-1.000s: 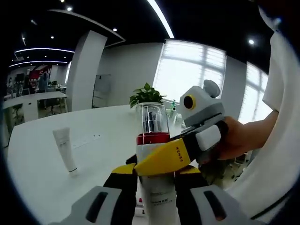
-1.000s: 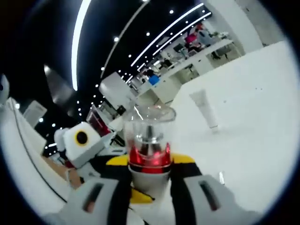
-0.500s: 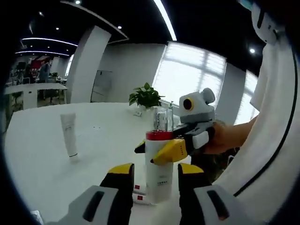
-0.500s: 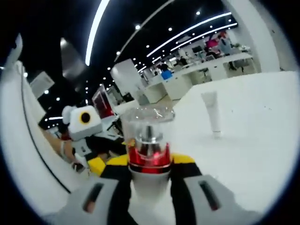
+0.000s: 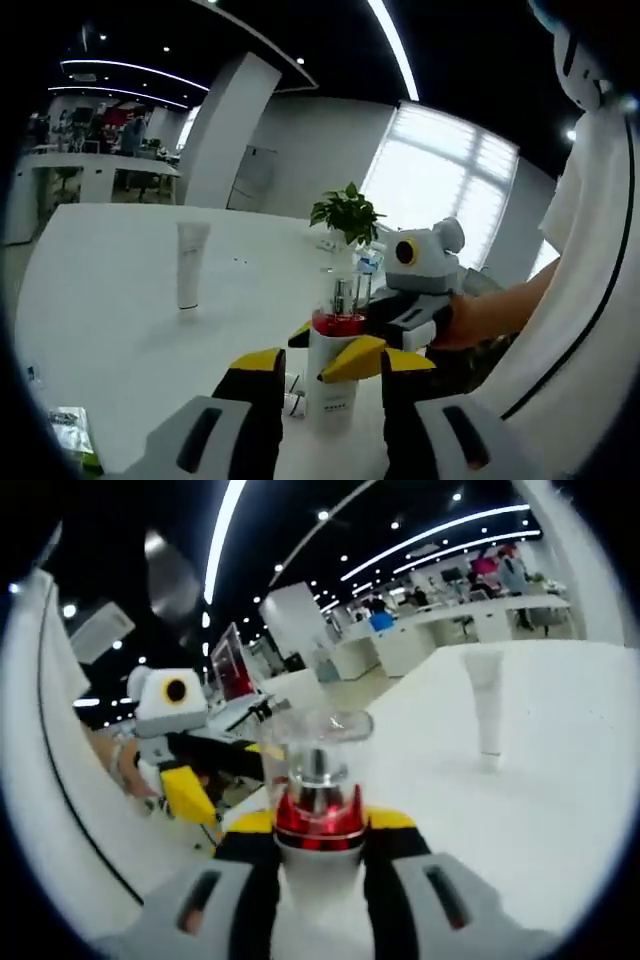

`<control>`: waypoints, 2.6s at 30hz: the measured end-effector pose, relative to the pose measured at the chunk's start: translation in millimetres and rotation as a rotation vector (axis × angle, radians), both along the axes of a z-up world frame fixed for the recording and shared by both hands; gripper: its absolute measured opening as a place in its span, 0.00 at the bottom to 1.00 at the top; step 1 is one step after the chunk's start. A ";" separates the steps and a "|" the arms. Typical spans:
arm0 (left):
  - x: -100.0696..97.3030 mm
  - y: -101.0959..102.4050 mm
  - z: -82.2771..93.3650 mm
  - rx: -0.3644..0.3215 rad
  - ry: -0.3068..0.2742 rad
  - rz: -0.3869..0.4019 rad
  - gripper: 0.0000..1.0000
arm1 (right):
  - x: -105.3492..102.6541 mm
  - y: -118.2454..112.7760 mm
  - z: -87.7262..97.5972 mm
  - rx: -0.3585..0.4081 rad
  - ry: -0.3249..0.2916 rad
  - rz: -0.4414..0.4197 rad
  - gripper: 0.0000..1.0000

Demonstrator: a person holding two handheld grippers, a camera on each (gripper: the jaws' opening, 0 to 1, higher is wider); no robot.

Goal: Arrange the skincare products in the storage area until every visible bottle or jar stands upright without overlapping.

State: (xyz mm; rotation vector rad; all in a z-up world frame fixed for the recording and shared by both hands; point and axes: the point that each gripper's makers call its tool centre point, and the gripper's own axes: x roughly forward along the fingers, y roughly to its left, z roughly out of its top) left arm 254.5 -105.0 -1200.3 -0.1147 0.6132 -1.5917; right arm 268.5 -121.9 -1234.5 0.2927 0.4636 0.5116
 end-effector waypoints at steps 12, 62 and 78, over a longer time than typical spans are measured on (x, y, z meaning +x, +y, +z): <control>17.4 1.4 -1.5 0.009 -0.004 0.048 0.39 | 17.6 21.5 -29.2 -0.160 -0.057 0.171 0.29; -7.2 -14.1 -31.8 0.199 -0.152 -0.118 0.49 | 7.3 25.8 -75.0 -0.340 -0.062 0.385 0.31; -18.1 -20.6 -30.4 0.198 -0.153 -0.140 0.46 | -2.2 19.6 -80.9 -0.361 -0.011 0.359 0.33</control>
